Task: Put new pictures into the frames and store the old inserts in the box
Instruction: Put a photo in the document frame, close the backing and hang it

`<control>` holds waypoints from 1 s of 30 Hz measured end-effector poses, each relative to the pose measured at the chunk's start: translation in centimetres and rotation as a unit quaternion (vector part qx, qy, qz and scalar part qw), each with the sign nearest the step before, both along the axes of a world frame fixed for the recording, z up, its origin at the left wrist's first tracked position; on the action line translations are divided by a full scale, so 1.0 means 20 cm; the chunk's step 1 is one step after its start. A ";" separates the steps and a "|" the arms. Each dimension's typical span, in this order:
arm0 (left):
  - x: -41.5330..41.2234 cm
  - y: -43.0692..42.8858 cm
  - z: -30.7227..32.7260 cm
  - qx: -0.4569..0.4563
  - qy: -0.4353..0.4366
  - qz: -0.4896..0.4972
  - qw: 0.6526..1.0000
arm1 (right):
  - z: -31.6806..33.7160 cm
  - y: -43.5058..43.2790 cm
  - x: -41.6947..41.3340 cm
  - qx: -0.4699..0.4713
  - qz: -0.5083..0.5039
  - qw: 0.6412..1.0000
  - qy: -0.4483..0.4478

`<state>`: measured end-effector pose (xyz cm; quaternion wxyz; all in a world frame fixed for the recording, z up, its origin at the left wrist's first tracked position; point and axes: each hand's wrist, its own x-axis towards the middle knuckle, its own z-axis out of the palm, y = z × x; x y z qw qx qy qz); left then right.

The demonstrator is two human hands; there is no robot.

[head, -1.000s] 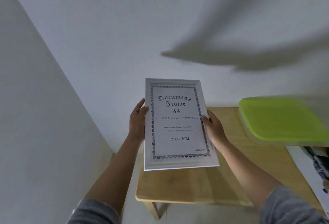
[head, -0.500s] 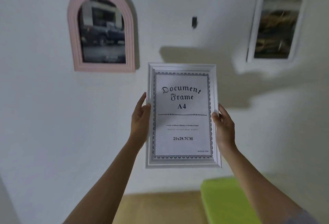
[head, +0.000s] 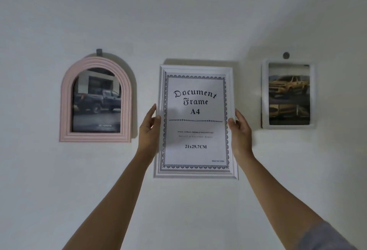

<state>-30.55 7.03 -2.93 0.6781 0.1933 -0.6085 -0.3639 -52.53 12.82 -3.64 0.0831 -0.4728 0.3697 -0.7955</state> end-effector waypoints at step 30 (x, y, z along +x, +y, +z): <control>-0.14 0.00 -0.30 -0.003 -0.075 0.159 0.984 | -0.30 -0.03 -0.11 0.045 -0.187 0.971 0.144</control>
